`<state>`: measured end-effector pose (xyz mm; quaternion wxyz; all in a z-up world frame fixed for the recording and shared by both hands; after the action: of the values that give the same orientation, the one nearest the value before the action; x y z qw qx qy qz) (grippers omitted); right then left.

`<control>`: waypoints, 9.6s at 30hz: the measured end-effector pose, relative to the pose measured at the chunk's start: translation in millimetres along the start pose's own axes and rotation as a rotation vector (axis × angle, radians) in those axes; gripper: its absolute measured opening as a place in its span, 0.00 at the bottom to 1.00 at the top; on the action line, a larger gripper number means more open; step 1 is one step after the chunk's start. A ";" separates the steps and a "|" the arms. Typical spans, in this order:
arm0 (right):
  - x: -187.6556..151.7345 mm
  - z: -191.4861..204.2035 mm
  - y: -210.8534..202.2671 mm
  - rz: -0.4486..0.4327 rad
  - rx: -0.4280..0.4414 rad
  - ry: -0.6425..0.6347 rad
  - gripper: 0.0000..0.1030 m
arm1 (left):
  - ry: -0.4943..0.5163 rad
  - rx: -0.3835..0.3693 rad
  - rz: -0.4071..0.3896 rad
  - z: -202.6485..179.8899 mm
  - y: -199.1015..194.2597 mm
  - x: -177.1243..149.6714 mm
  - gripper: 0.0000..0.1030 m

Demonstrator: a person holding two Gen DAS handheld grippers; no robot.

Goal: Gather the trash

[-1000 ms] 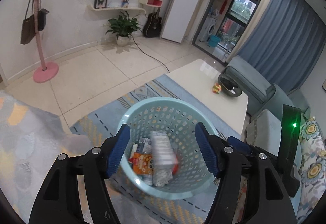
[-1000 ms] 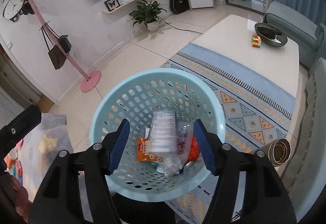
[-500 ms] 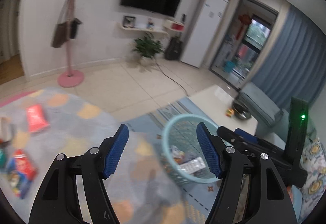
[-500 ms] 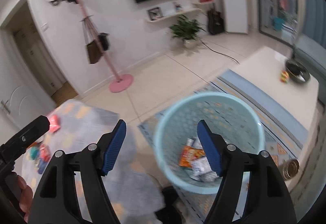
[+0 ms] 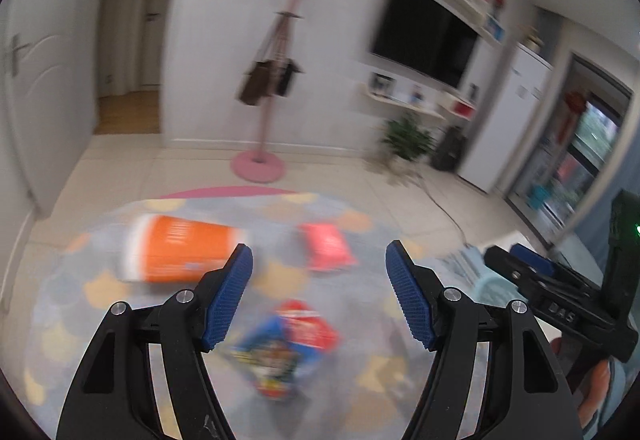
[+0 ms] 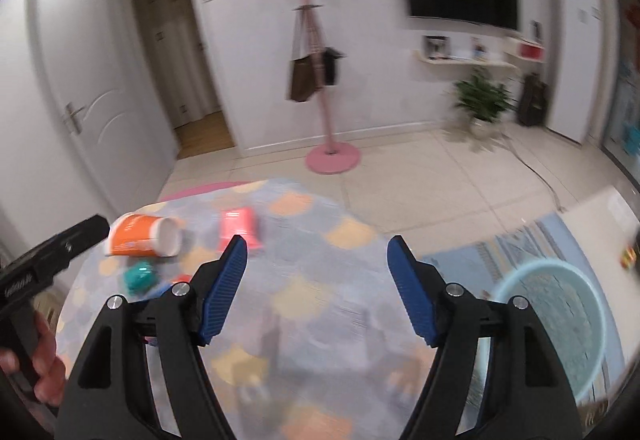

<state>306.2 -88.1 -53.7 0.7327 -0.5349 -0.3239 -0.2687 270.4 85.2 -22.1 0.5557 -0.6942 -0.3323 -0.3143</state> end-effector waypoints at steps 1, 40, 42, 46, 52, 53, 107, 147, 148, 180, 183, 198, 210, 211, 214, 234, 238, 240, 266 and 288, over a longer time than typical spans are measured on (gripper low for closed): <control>1.1 8.7 5.0 0.006 0.013 -0.015 0.65 | -0.021 0.030 -0.003 20.0 -0.5 1.5 0.66; -23.7 84.6 169.9 0.215 -0.012 -0.186 0.34 | -0.143 -0.230 0.097 109.6 71.2 -39.8 0.22; -21.2 86.3 158.9 0.172 0.014 -0.186 0.34 | -0.116 -0.254 0.075 99.7 67.2 -37.1 0.16; -14.8 73.9 125.6 0.096 0.000 -0.155 0.34 | -0.083 -0.267 0.028 82.2 56.3 -27.7 0.02; 5.1 18.8 37.7 -0.069 -0.078 -0.073 0.34 | 0.024 -0.217 -0.012 37.8 33.0 -3.4 0.02; 6.7 4.6 22.8 -0.089 -0.104 -0.052 0.34 | 0.037 -0.233 -0.023 24.3 28.2 2.7 0.02; -132.4 -341.5 -91.7 0.069 -0.462 0.491 0.56 | 0.355 -0.551 0.275 -331.9 109.0 -88.2 0.71; -119.0 98.9 69.9 0.431 0.209 0.204 0.46 | 0.268 -0.061 0.250 92.1 82.8 -79.7 0.68; -117.1 100.2 72.1 0.426 0.203 0.203 0.48 | 0.274 -0.070 0.245 90.0 83.3 -78.2 0.67; -89.7 134.2 79.2 0.176 -0.073 -0.068 0.59 | -0.010 -0.120 0.008 108.3 37.5 -50.9 0.37; -71.6 99.7 44.7 0.105 -0.084 -0.025 0.59 | 0.047 -0.145 0.003 73.1 31.5 -44.3 0.37; -29.9 -124.6 -100.3 -0.150 -0.339 0.152 0.59 | 0.289 -0.386 0.029 -174.7 53.0 -28.6 0.37; -84.5 -305.3 -69.3 0.079 -0.437 0.436 0.59 | 0.369 -0.485 0.211 -311.4 118.0 -75.2 0.37; -88.0 -312.2 -66.5 0.088 -0.433 0.449 0.60 | 0.378 -0.489 0.226 -321.2 123.7 -80.5 0.37; -96.5 -325.2 -67.3 0.094 -0.431 0.466 0.62 | 0.391 -0.501 0.253 -339.4 135.2 -87.2 0.41; -108.4 -246.6 -147.5 -0.044 -0.362 0.389 0.73 | 0.339 -0.217 -0.010 -224.4 31.6 -93.1 0.88; -115.7 -207.6 -169.9 -0.142 -0.434 0.279 0.73 | 0.334 -0.095 -0.098 -192.4 -2.1 -106.0 0.90; -120.1 -190.7 -179.5 -0.190 -0.454 0.246 0.73 | 0.329 -0.031 -0.144 -177.1 -14.4 -117.4 0.90; -150.4 -176.6 -208.8 -0.319 -0.532 0.206 0.73 | 0.318 -0.017 -0.241 -153.8 -24.8 -130.1 0.93; -155.3 -173.8 -207.4 -0.307 -0.529 0.193 0.73 | 0.308 -0.023 -0.233 -145.6 -26.9 -133.8 0.93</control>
<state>85.0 -306.0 -83.5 0.5463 -0.6238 -0.2486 -0.5005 161.0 -68.2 -87.9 0.5520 -0.6009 -0.3179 -0.4828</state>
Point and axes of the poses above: each gripper's, at about its wrist camera, not at the fingertips, and y roughly the way its jaws point, z to its left, x to its top, the point moved 7 cm from there along y, roughly the way its jaws point, and after that the axes turned 6 degrees about y, right-handed, at the moved point
